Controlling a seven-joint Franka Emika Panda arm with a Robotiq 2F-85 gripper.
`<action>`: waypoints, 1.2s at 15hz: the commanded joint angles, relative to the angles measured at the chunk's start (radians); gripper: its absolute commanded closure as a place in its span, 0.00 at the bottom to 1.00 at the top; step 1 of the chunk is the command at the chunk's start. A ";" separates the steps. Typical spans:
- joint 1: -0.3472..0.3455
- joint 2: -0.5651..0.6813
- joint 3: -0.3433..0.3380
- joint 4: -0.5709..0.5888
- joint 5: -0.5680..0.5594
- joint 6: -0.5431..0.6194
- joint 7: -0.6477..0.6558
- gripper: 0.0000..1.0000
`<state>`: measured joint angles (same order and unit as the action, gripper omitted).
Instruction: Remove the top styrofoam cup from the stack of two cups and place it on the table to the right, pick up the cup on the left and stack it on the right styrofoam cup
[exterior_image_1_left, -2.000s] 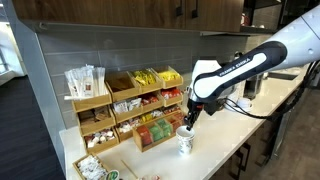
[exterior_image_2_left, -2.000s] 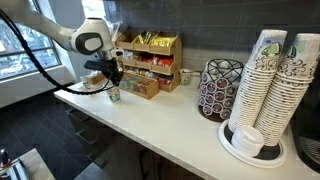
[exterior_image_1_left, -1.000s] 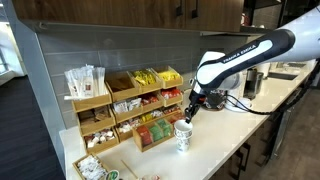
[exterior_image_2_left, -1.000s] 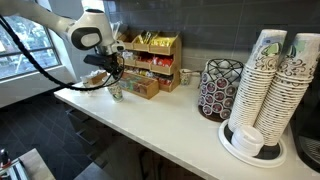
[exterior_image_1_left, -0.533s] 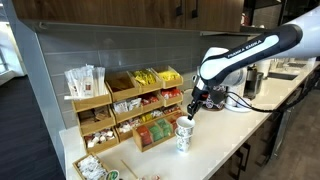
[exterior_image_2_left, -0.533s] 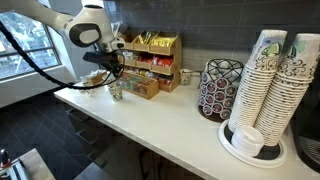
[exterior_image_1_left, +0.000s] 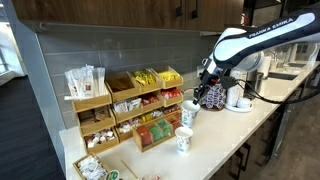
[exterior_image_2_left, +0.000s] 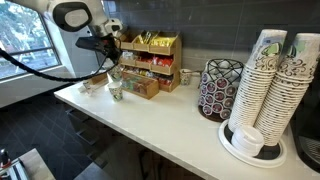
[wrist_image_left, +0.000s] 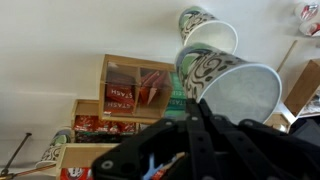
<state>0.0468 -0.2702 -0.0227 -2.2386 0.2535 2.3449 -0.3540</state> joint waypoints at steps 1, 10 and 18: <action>-0.011 -0.071 -0.028 -0.057 -0.012 0.011 0.039 0.99; -0.007 -0.052 -0.045 -0.045 -0.007 0.006 0.046 0.99; -0.104 0.087 -0.090 -0.041 -0.012 -0.008 0.261 0.99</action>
<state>-0.0346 -0.2428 -0.1019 -2.2875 0.2511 2.3444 -0.1678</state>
